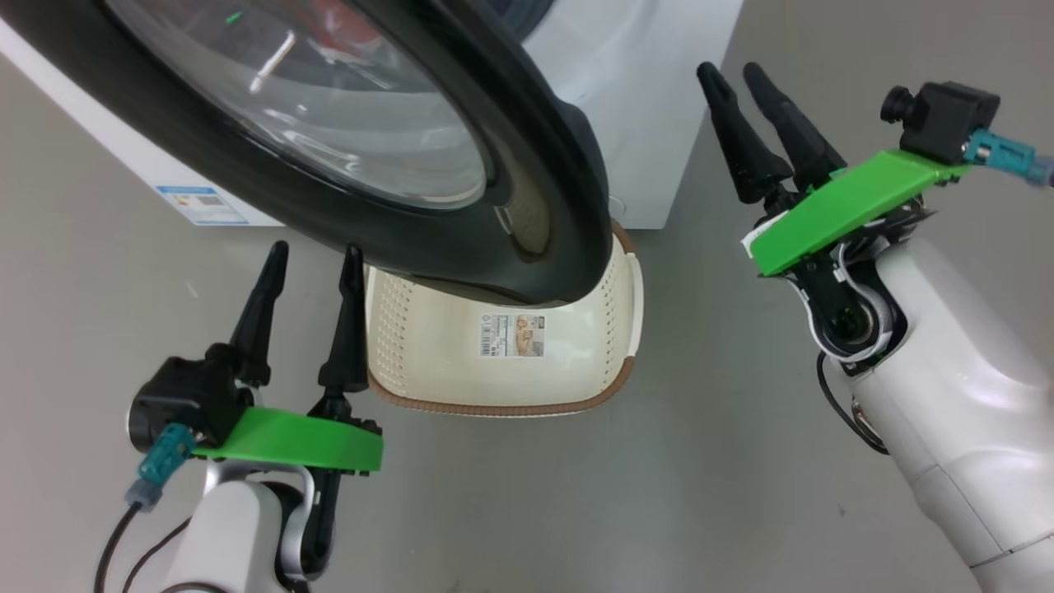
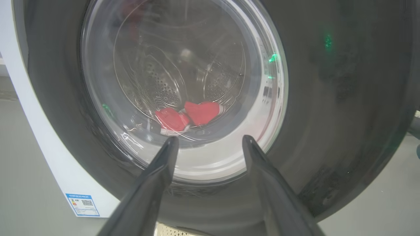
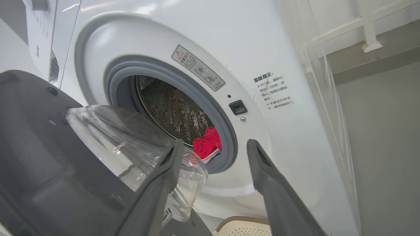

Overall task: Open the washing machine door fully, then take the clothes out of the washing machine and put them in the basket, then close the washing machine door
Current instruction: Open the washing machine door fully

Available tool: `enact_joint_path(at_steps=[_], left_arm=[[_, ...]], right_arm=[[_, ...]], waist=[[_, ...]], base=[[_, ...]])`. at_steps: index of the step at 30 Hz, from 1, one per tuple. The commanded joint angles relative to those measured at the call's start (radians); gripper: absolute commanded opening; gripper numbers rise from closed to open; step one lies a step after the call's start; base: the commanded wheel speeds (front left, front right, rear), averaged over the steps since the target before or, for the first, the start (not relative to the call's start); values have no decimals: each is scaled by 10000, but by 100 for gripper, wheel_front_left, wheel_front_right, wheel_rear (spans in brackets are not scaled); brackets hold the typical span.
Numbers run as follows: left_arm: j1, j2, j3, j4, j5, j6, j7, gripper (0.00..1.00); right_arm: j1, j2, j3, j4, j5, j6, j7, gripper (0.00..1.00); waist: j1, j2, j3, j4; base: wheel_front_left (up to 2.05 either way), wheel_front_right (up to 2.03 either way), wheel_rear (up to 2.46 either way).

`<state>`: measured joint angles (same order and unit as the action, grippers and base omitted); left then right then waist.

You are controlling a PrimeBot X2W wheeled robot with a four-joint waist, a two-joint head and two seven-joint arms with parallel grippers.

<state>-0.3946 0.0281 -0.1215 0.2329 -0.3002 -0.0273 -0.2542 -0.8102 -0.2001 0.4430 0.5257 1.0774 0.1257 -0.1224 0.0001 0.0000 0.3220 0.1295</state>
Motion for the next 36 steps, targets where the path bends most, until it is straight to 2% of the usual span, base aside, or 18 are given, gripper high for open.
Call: enact_joint_path(at_steps=[1,5,8,14,19,27,36], left_arm=[[-145,221,378,-284,-1,-68,-76,100],[-153,221,448,-348,-74,-192,-76,100],[-143,221,508,-458,-79,-229,-76,100],[-149,221,673,-914,96,-131,-76,100],[-77,221,743,-1135,223,-87,-76,100],[121,221,742,-1312,323,-80,-76,100],[331,221,689,-1378,325,-24,-76,100]], right_arm=[[-92,100,190,90,-323,50,-695,100],[-120,99,262,604,-980,50,-1227,100],[-128,81,13,916,-2175,50,-1377,100],[733,609,-1568,-29,-5218,50,-1390,100],[1643,1003,-2352,-1049,-6921,50,-1391,100],[2968,1317,-3185,-2568,-8437,50,-1392,100],[4474,1485,-3615,-3786,-8994,50,-1393,100]], waist=[[0,0,61,-229],[0,0,77,-375],[0,0,103,-487],[0,0,196,-589],[0,0,224,-570],[0,0,184,-450],[0,0,127,-395]], base=[[0,0,0],[0,0,0],[0,0,0],[0,0,0],[0,0,0],[0,0,0],[0,0,0]])
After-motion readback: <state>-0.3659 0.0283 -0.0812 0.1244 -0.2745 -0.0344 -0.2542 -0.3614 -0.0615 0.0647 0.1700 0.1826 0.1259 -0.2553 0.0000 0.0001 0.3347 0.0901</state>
